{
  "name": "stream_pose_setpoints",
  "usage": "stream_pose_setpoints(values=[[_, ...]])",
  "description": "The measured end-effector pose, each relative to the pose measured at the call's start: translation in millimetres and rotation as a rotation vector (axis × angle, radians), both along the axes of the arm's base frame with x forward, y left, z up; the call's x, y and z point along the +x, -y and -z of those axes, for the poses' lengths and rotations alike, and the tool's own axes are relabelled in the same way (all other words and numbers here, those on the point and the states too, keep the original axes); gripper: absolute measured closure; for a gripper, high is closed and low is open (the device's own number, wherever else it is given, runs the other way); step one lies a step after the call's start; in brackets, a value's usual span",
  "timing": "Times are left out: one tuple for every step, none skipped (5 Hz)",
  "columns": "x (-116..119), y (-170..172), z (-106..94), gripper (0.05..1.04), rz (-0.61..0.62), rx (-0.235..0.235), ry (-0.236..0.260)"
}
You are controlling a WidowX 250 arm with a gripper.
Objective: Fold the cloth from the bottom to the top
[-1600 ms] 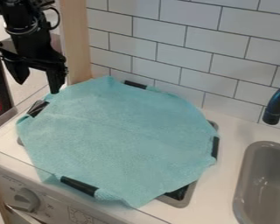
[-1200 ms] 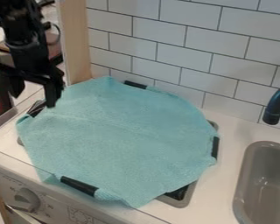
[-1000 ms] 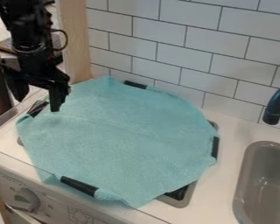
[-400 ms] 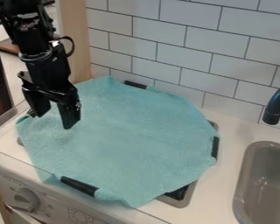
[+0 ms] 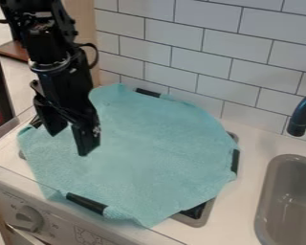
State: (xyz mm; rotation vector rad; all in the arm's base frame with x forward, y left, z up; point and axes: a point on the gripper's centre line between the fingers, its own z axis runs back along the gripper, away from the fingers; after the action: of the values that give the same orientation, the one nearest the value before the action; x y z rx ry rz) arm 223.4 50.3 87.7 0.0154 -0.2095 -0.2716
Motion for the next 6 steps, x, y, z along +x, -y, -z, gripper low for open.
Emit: stream_pose_setpoints(values=[[-11.8, 17.9, 4.8, 0.084, 0.076, 0.010, -0.025], [-23.9, 31.6, 15.3, 0.084, 0.156, 0.023, -0.071], [-36.3, 38.0, 20.9, 0.084, 0.235, 0.043, -0.098], [-52.3, 36.7, 23.0, 0.084, 0.292, 0.067, -0.127], [-56.4, 38.3, 27.7, 0.084, 0.327, 0.068, -0.140], [-53.6, 45.7, 43.4, 0.084, 0.366, 0.075, -0.185]])
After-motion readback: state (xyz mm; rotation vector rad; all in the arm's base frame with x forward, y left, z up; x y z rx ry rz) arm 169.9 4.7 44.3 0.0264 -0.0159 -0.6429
